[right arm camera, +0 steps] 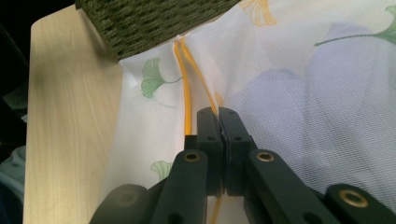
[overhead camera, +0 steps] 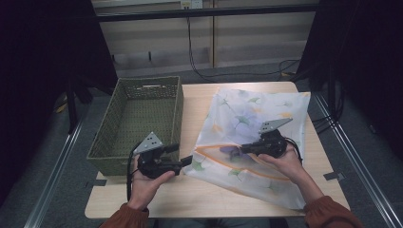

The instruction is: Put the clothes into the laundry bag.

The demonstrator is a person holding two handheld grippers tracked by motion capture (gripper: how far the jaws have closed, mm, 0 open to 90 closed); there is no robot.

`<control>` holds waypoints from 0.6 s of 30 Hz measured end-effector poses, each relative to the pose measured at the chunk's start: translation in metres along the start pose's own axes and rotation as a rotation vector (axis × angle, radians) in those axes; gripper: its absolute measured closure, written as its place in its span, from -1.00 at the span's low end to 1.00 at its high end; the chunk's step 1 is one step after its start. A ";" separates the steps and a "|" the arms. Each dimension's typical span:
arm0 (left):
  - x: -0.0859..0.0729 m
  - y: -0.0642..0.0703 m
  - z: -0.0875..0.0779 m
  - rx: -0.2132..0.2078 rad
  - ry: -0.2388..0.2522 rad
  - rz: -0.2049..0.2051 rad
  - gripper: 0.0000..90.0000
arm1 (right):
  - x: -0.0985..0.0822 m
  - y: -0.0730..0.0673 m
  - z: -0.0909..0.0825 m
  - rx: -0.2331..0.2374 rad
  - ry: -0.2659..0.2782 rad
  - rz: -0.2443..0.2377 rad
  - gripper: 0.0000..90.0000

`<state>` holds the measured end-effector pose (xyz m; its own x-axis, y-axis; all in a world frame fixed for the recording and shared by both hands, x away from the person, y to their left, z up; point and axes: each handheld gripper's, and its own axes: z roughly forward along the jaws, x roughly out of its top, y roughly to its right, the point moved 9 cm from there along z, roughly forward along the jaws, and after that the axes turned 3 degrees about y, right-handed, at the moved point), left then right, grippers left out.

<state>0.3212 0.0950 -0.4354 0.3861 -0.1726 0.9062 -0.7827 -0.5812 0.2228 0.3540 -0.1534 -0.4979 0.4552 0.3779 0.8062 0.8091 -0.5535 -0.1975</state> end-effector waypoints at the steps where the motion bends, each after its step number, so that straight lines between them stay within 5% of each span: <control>1: 0.002 -0.001 -0.002 0.002 0.009 -0.007 -0.39 | -0.001 -0.001 0.002 0.007 -0.006 0.003 0.98; 18: 0.000 -0.002 -0.003 0.006 0.012 0.007 -0.45 | -0.027 -0.003 0.025 0.031 -0.111 -0.001 0.96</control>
<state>0.3211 0.0982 -0.4348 0.3752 -0.1673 0.9117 -0.7825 -0.5845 0.2147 0.3490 -0.1429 -0.5330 0.4911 0.4593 0.7402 0.8201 -0.5303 -0.2150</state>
